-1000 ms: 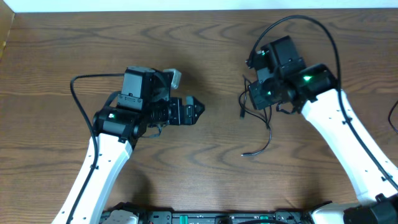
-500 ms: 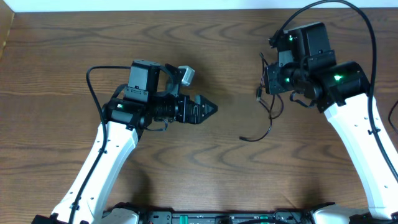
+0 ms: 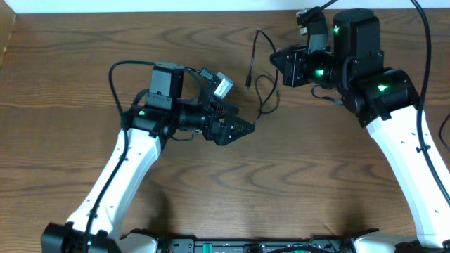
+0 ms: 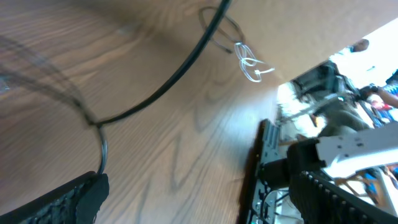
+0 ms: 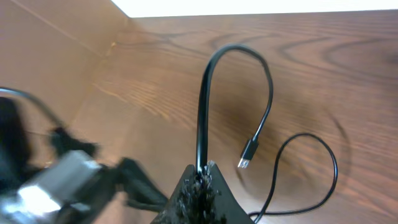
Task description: Untangle cables
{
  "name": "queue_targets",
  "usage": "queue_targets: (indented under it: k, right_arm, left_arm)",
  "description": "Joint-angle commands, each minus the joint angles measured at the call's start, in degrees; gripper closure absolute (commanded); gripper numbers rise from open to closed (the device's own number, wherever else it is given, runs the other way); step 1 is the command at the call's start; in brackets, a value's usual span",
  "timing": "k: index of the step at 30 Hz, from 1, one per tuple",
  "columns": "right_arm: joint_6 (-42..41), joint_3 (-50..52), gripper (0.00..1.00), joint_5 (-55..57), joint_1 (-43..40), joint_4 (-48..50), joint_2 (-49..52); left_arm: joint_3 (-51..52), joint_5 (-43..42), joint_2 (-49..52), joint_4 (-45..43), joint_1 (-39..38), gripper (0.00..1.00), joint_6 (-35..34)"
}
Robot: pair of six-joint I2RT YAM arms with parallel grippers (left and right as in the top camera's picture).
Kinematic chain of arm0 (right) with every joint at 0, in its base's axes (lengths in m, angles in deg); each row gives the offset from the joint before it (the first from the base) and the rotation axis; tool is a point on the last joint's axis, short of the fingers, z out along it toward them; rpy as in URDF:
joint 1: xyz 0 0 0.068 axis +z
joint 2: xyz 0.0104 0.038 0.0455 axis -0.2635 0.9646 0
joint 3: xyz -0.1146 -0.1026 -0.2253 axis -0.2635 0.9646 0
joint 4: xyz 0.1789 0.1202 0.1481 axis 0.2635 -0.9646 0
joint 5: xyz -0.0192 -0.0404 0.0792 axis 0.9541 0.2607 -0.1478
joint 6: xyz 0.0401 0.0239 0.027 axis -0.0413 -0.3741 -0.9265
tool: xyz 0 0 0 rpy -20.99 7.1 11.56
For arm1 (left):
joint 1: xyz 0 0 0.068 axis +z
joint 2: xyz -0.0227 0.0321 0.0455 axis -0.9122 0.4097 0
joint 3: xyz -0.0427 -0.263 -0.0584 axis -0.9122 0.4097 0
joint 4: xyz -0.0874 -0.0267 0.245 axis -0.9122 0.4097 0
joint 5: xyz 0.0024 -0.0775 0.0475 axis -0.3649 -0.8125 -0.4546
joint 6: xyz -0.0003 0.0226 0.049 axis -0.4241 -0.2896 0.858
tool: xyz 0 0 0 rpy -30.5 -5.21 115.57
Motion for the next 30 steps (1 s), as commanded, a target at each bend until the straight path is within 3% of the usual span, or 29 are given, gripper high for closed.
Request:
queue_targets:
  k: [1, 9, 19, 30]
  right_arm:
    - [-6.38, -1.38, 0.99, -5.81, -0.13, 3.45, -0.94]
    - [-10.64, -1.38, 0.99, -7.06, -0.15, 4.92, -1.64]
    - [-11.67, -1.38, 0.99, -6.99, -1.29, 4.28, -4.81]
    - [-11.43, -1.38, 0.99, -6.82, -4.13, 0.39, -5.4]
  left_arm:
    - [0.39, -5.81, 3.67, -2.43, -1.75, 0.02, 3.98]
    - [0.39, -5.77, 8.74, -16.0, -8.39, 0.02, 4.11]
    - [0.39, -2.69, 8.74, -18.6, -9.27, 0.02, 3.98]
    - [0.39, 1.01, 8.72, -30.05, -9.29, 0.02, -5.31]
